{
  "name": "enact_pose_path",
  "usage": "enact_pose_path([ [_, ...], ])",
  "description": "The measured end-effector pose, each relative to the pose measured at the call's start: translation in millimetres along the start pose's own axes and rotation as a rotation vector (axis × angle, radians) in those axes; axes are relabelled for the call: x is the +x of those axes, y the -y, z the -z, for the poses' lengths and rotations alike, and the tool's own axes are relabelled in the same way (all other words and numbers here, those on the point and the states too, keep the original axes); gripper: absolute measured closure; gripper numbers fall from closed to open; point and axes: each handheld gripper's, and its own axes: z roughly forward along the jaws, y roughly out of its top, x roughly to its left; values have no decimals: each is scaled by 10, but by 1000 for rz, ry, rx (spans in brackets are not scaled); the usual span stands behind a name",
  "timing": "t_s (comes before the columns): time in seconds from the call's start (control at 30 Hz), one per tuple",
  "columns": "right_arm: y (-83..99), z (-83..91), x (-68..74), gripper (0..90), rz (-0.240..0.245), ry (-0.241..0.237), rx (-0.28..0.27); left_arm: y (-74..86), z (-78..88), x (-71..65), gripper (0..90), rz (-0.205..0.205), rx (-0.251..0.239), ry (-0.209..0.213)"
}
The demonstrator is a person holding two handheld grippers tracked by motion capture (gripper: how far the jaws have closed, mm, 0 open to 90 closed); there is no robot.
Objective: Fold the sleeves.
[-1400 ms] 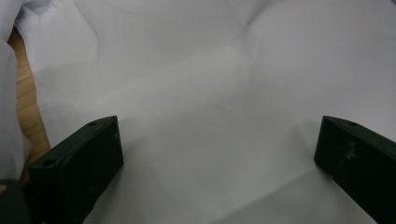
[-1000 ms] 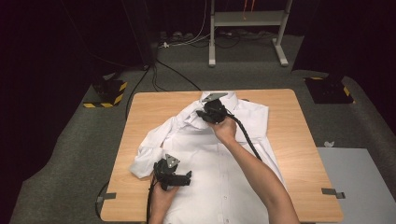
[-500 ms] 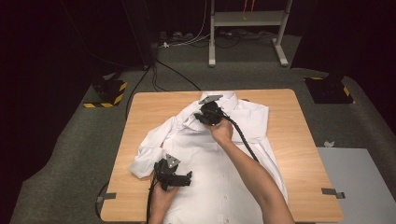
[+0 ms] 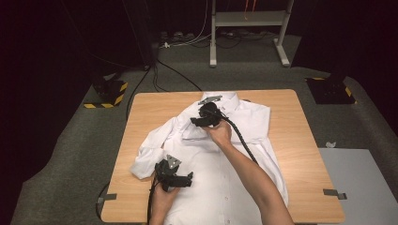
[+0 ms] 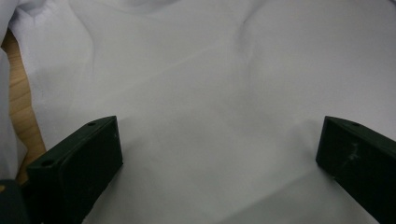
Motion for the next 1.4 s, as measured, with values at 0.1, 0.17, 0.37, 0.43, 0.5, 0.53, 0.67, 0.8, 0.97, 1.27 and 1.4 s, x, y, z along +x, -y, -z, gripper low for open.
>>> enact_pose_path([
  [0.1, -8, 16, -12, 381, -14, -16, -5, 0, 0, 0, 2, 0, 0, 0],
  [0.17, -12, 38, -19, 333, -14, -25, -4, 0, 0, 0, 3, 0, 0, 0],
  [0.37, -14, 149, -76, 242, -37, -57, -13, 0, 0, 2, 4, 0, -1, 0],
  [0.43, -13, 169, -82, 236, -36, -57, -17, 0, 0, 2, 4, 0, -2, 0],
  [0.5, -13, 228, -98, 213, -39, -62, -29, 0, 0, 2, 5, 0, -1, 0],
  [0.53, -12, 251, -99, 207, -42, -61, -33, 0, -1, 1, 5, 2, -3, 0],
  [0.67, -8, 337, -113, 185, -38, -71, -56, 0, -1, 1, 5, 3, -3, 1],
  [0.8, -3, 443, -123, 166, -35, -71, -95, 1, 0, 3, 9, 6, -4, 1],
  [0.97, -7, 559, -122, 138, -34, -60, -111, 1, 0, 3, 9, 6, -4, 1],
  [1.27, -8, 629, -95, 82, -36, -41, -118, 1, 1, 3, 9, 5, -4, 1],
  [1.4, -10, 663, -82, 76, -29, -60, -127, 1, 1, 4, 9, 5, -4, 1],
])
